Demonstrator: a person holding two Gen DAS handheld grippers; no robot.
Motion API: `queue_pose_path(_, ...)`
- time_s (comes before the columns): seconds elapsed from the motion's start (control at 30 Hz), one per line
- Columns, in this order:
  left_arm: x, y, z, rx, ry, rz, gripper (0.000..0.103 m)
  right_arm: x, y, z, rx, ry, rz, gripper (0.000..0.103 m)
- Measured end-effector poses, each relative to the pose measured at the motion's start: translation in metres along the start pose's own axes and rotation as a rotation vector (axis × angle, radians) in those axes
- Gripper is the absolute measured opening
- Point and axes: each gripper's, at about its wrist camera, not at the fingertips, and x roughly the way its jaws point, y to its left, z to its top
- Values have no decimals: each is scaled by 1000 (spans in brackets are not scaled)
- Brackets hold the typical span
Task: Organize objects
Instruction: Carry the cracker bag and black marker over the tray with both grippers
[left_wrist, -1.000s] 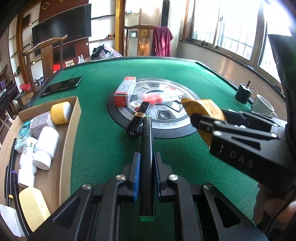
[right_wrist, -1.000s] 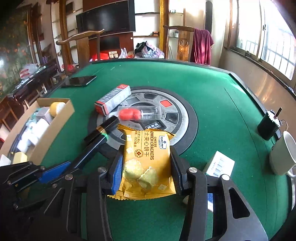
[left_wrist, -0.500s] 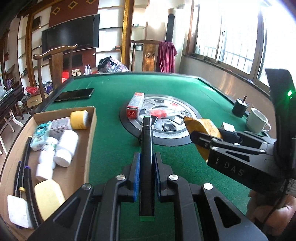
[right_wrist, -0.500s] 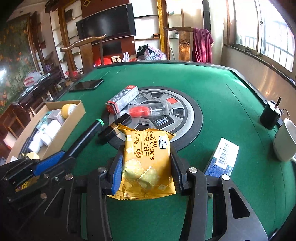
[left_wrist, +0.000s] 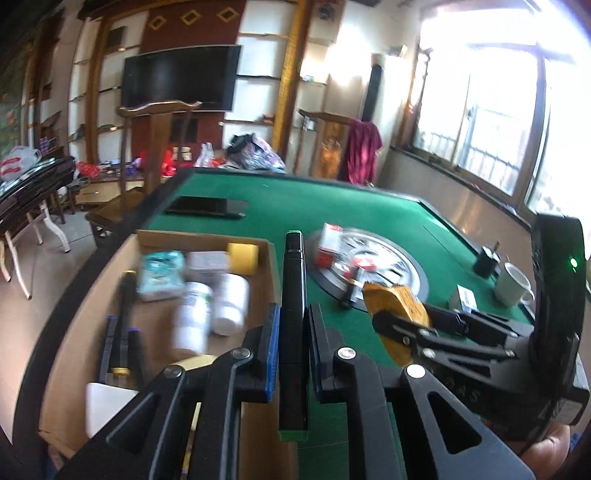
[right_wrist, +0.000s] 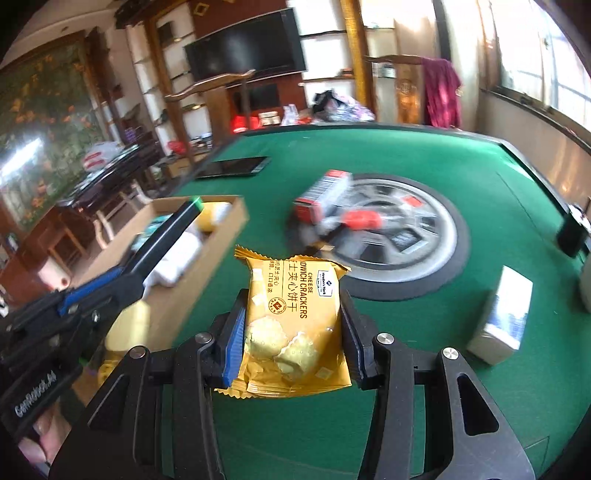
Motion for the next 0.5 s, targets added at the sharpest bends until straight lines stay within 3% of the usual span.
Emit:
queue_pose_path(0.27, -12, 65, 3, -115, -13, 66, 13, 1, 58, 7, -81, 24, 93, 45)
queue_pose_path(0.5, 8, 98, -6, -191, 48, 89, 13, 17, 103, 2, -147, 79, 137, 45)
